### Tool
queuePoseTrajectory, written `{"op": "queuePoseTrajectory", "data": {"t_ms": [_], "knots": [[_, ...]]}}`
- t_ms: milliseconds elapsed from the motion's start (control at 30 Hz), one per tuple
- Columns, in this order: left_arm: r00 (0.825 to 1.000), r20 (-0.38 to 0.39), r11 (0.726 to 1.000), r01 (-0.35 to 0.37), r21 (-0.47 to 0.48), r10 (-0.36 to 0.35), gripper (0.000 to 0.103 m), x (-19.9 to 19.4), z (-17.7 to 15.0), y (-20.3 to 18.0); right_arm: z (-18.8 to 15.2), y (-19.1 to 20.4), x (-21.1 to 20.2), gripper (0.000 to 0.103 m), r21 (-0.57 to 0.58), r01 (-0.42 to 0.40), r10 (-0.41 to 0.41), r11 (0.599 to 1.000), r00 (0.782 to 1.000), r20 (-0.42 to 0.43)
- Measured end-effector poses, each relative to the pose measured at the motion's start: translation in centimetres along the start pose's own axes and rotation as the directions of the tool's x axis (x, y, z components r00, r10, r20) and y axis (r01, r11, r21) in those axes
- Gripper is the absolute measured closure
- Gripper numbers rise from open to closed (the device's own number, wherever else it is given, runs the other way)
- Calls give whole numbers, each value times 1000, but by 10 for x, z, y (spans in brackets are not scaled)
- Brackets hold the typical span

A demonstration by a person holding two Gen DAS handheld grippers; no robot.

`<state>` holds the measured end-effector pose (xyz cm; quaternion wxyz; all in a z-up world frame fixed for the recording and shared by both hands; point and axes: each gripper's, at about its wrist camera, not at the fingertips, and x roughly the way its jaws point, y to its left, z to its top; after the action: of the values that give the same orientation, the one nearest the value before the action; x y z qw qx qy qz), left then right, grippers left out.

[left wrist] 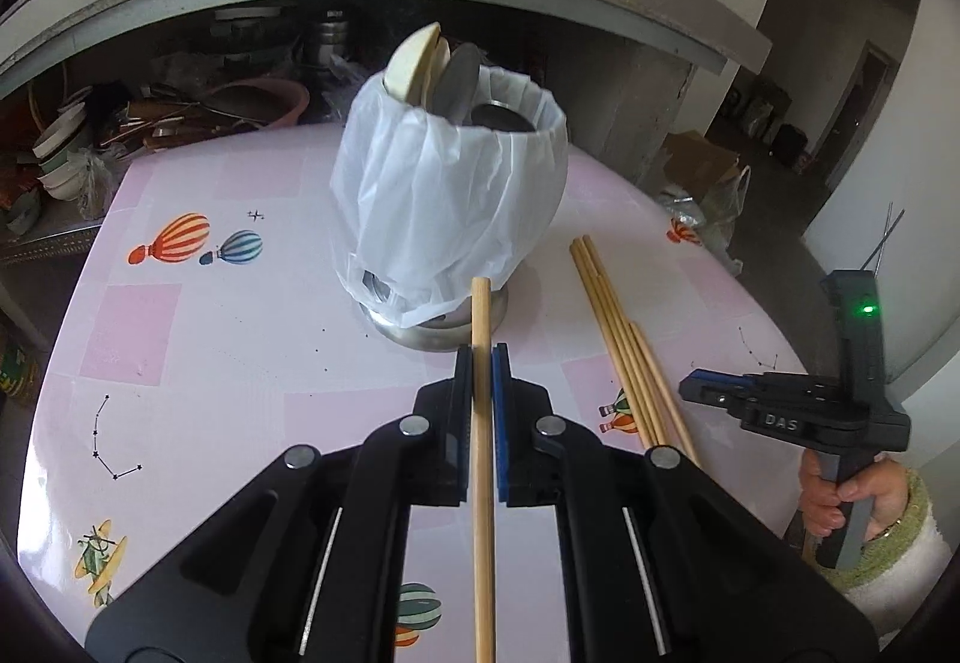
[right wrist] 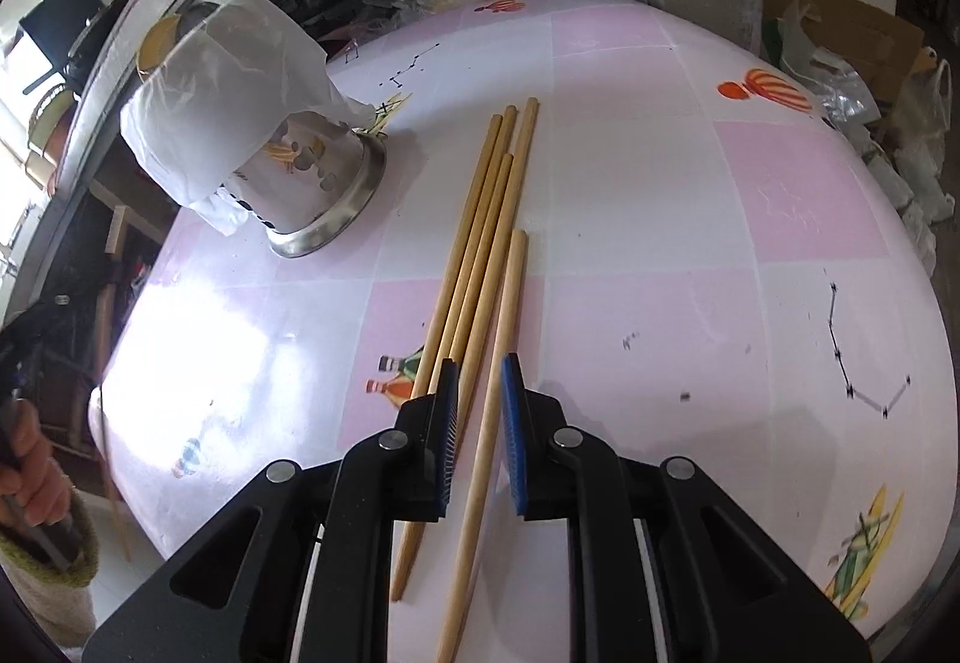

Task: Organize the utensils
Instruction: 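Lift the wooden chopsticks off the table with both grippers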

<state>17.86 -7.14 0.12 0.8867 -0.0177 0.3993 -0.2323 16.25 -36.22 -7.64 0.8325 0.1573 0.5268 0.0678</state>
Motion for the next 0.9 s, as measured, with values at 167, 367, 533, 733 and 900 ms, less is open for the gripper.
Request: {"op": "queuePoseTrajectory", "data": {"t_ms": [167, 367, 533, 733, 900], "knots": [[998, 66, 999, 16, -29, -14, 98, -30, 0, 5, 13, 4, 15, 88, -46, 35, -36, 998, 999, -25], [994, 111, 998, 25, -58, -18, 98, -48, -3, 16, 21, 8, 30, 88, -90, 97, -102, 991, 993, -54], [991, 130, 997, 33, -73, -24, 98, -55, -5, 23, 24, 9, 31, 88, -101, 127, -133, 987, 989, -58], [990, 137, 995, 44, -84, -33, 98, -56, -7, 29, 26, 11, 36, 89, -105, 159, -168, 982, 982, -84], [990, 139, 995, 51, -88, -38, 98, -57, -6, 31, 31, 12, 39, 90, -106, 179, -189, 978, 977, -97]]}}
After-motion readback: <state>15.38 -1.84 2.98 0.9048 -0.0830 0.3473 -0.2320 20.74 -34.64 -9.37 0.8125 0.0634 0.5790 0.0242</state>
